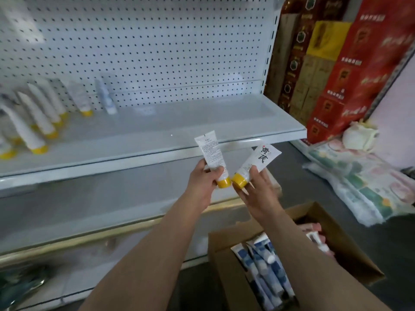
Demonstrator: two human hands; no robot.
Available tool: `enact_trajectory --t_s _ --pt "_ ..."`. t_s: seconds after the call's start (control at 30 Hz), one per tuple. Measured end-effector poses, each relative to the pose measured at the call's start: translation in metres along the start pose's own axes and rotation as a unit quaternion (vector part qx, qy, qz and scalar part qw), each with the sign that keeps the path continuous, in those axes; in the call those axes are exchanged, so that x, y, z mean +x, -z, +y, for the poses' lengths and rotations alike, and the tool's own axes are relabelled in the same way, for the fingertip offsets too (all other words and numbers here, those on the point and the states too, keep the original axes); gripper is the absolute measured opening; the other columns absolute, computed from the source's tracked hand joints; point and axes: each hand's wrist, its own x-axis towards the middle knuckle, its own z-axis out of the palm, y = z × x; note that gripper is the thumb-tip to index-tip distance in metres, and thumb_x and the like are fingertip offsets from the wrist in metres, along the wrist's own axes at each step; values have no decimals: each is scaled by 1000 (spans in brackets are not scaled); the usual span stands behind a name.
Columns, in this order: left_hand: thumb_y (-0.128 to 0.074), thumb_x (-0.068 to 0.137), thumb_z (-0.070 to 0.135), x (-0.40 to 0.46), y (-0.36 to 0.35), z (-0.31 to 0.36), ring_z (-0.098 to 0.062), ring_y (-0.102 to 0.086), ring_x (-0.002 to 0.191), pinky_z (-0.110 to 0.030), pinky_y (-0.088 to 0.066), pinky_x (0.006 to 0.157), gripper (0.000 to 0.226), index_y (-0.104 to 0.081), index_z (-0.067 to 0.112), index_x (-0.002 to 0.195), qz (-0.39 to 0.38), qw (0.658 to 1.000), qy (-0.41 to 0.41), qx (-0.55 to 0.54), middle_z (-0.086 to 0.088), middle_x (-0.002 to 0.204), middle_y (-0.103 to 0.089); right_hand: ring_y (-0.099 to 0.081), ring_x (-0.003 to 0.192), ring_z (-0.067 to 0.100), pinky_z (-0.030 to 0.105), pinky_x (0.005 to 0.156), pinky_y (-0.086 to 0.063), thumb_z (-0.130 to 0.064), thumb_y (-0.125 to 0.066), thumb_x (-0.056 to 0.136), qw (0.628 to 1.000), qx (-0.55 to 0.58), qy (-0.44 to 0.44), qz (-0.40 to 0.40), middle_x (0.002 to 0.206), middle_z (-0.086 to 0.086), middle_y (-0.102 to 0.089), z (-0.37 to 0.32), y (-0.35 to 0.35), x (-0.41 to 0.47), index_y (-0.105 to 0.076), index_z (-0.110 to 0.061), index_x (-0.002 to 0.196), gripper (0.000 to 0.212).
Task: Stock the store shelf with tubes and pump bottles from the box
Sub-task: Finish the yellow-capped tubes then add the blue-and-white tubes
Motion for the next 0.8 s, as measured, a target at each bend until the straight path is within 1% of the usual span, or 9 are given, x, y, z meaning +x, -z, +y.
enact_trajectory --t_s 0.07,0.13,0.23,0.37,0.5,0.6,0.67,0.73,0.8 --pt "-64 88 -3 -6 15 22 -25 -65 110 -37 -54 92 47 -55 14 131 18 999 -28 5 -10 121 -67 -62 121 28 45 98 -54 -35 -58 99 999 -27 9 -32 131 14 -64 -4 -28 0 -56 -28 135 37" --pt "-66 89 0 -12 32 43 -24 -65 111 -38 -53 94 47 -55 16 132 43 997 -54 19 -7 123 -67 -65 117 30 44 91 -57 -36 -58 99 997 -60 14 -54 126 14 -66 -5 -56 1 -55 -28 135 37" --pt "-65 90 2 -17 60 71 -23 -65 110 -41 -53 96 41 -58 17 128 80 993 -87 32 -5 118 -68 -67 113 31 41 82 -59 -31 -61 99 991 -101 17 -89 122 12 -68 -3 -95 5 -57 -26 133 34" --pt "-69 87 4 -15 102 102 -22 -67 105 -44 -53 97 33 -63 20 114 145 980 -121 61 -2 110 -71 -67 111 28 45 88 -59 -15 -65 96 984 -124 19 -123 120 11 -68 9 -139 15 -61 -18 128 32" --pt "-73 84 2 -13 140 132 -24 -69 100 -44 -54 96 29 -65 11 110 211 965 -143 65 -6 106 -71 -67 106 25 41 87 -59 -8 -67 93 983 -127 9 -134 112 10 -70 23 -183 30 -62 -4 123 30" --pt "-73 84 3 -5 167 154 -23 -69 94 -39 -57 88 26 -64 7 108 243 953 -166 70 -6 102 -71 -70 102 24 37 87 -60 -3 -68 91 983 -127 9 -130 111 9 -71 32 -218 46 -62 -7 124 34" --pt "-73 83 3 6 186 169 -21 -67 90 -35 -57 81 30 -61 10 110 270 944 -178 68 -4 99 -69 -70 102 25 36 86 -60 -2 -69 90 981 -146 18 -130 111 9 -71 39 -241 60 -61 -12 126 39" --pt "-73 83 2 22 207 183 -20 -67 89 -32 -56 75 32 -58 12 109 284 938 -189 62 -6 102 -68 -71 101 23 37 87 -60 -4 -71 89 975 -178 31 -128 110 9 -71 45 -263 76 -59 -14 129 43" --pt "-73 82 1 39 227 197 -18 -66 86 -25 -53 66 33 -58 11 111 288 934 -201 61 -8 105 -69 -71 96 18 37 88 -59 -6 -71 89 969 -207 46 -125 108 6 -71 52 -285 92 -60 -17 126 40"
